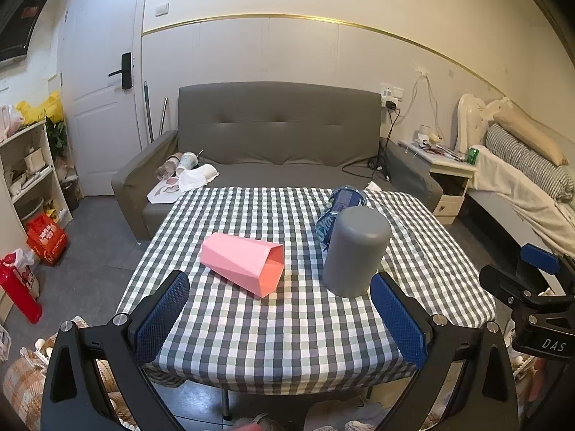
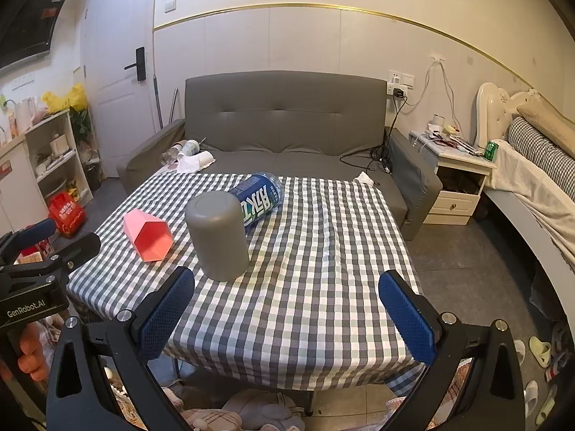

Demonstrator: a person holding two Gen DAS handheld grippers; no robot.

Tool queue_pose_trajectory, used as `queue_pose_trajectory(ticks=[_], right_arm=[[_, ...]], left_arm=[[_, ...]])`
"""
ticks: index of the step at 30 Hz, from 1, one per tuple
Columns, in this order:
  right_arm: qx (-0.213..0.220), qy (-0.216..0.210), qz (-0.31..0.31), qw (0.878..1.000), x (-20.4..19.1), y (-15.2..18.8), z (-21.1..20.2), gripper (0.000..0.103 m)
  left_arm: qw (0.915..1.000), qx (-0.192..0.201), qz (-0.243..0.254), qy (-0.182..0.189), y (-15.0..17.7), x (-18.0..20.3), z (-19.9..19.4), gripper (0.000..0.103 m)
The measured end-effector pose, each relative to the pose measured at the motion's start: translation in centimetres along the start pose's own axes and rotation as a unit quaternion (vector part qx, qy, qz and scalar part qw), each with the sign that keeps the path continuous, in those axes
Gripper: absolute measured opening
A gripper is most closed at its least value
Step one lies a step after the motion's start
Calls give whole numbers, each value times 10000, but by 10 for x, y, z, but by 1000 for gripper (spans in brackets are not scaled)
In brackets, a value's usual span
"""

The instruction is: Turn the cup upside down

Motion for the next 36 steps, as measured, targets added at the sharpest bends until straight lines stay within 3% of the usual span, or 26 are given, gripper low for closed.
queue_pose_trajectory(ticks=[36], right_arm=[[-57, 21, 32, 10000, 2, 1, 2, 103]], left_arm=[[10000, -34, 75, -11, 4, 1, 1, 103]])
Point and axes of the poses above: each gripper's, at about its wrist camera, not at the fingertips, and z roughly the way its jaws point, x to its right, y to its underside, the point moved 9 cm from there along z, roughly the way its jaws point
